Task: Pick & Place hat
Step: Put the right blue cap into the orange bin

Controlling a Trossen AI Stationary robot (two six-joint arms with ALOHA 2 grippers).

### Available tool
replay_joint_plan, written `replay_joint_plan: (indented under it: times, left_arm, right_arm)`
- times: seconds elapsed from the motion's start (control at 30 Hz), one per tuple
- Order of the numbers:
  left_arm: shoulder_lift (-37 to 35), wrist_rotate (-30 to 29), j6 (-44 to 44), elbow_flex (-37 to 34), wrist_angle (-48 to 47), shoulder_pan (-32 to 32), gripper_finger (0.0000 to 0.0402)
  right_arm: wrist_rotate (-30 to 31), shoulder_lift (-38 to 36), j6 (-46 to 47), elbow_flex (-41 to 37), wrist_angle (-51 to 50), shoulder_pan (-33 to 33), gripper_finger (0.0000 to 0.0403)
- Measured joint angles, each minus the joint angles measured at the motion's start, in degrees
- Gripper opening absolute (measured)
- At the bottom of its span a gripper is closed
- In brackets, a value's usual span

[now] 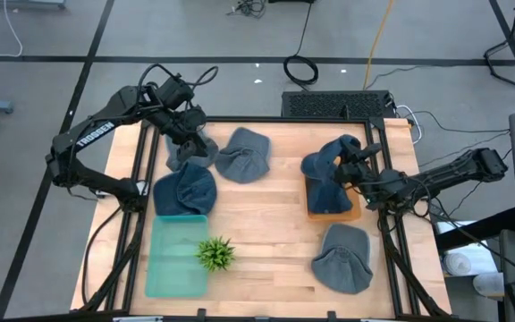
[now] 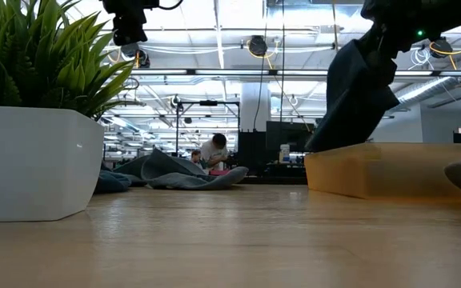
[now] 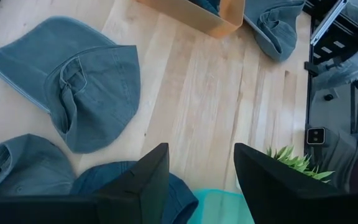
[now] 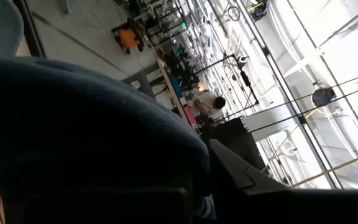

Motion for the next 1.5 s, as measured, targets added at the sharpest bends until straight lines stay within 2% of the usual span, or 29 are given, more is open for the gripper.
replay_joint_plan:
  times: [0.13,0.3,0.47,0.53,0.7,0.9,1.07,1.2,1.33,1.5]
  left_arm:
    - [0.0,0.0,0.0,0.0,0.0,0.0,0.0186]
    - [0.0,0.7,0.0,0.0,0.0,0.0,0.0187]
    - [0.0,2.0,0.0,0.0,0.0,-0.4,0.0186]
    - [0.0,2.0,0.0,0.0,-0.2,-0.9,0.0187]
    - [0.0,2.0,0.6,0.0,-1.5,-2.3,0.0186]
    - [0.0,2.0,0.1,0.0,-1.4,-4.0,0.0187]
    - [0.0,2.0,-0.9,0.0,-2.2,-5.4,0.0186]
    - [0.0,2.0,-0.9,0.0,-3.2,-6.4,0.0186]
    - [0.0,2.0,-0.9,0.0,-3.2,-7.0,0.0186]
    - [0.0,2.0,-0.2,0.0,-3.9,-7.2,0.0187]
  right_arm:
    - [1.3,-0.1,2.5,-0.1,-4.4,0.0,0.0045]
    - [1.1,0.2,8.2,-0.1,-7.6,0.0,0.0049]
    - [1.0,0.2,14.8,-0.1,-10.4,3.5,0.0066]
    - [2.0,0.2,17.5,-0.1,-10.4,6.0,0.0084]
    - [11.0,0.2,17.9,-0.1,-10.7,12.4,0.0152]
    - [14.4,0.4,21.7,-0.1,-10.6,18.1,0.0234]
    - [14.5,0.7,26.6,-0.1,-8.3,21.6,0.0276]
    - [14.5,1.3,27.1,-0.1,-8.9,23.7,0.0282]
    - [14.1,2.3,22.8,-0.6,-10.4,24.6,0.0271]
    - [8.4,3.8,14.5,-3.2,-12.6,24.2,0.0258]
